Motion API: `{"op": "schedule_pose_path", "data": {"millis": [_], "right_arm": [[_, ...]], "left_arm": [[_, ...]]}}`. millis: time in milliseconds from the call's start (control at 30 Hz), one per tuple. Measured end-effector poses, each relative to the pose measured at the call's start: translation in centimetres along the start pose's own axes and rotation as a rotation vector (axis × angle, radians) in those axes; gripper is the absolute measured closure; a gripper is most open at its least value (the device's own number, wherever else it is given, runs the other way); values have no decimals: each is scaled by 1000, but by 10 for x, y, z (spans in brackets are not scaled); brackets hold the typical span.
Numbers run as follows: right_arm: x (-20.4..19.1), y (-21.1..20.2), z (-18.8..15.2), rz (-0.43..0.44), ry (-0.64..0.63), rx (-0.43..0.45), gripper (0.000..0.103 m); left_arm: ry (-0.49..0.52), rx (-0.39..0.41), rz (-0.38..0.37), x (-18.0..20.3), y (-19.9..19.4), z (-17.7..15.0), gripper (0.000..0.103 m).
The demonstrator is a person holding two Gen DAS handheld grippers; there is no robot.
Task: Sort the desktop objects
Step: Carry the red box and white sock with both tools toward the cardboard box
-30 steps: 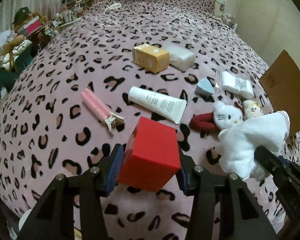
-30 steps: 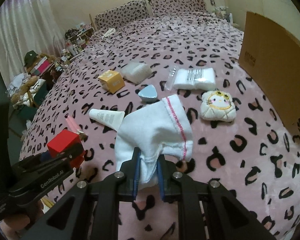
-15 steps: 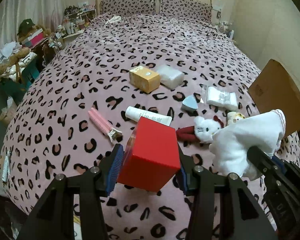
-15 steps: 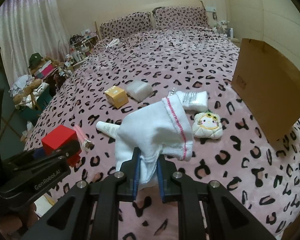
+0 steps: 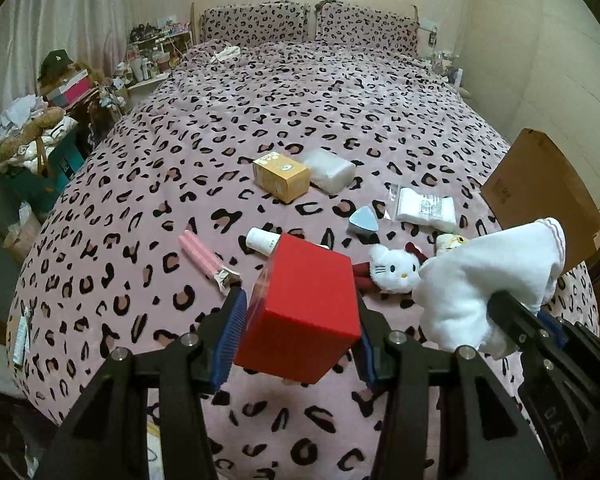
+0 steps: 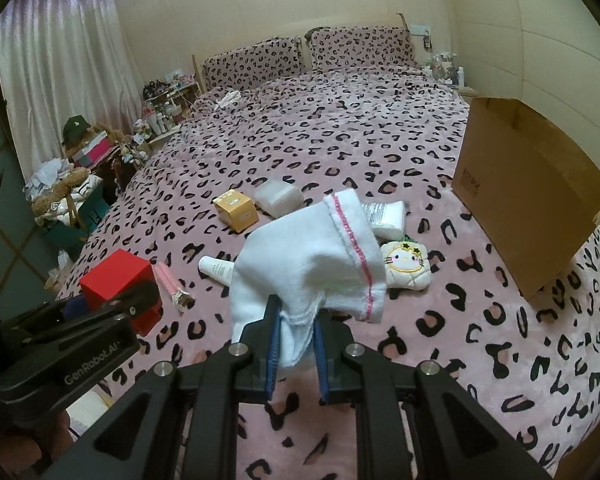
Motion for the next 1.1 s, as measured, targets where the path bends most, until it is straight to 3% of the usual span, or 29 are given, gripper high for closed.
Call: {"op": "schedule_pose_path", "data": {"millis": [433,1100], "right_arm": [[4,-8,1,-11,1,6,88],[58,-34,13,-101,32,37,88]], "left_arm": [[-1,2,-2,0,-10,-1,54],[53,-1,-86,60,-8,3,54]]}}
Point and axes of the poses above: each gripper's, at about its wrist camera, not at the fingertips, and y roughly the way its jaws point, x to its right, z to its top, the point moved 7 cm from there along y, roughly the way its jaws point, and after that the axes turned 14 degrees about x, right-handed, at the moved point
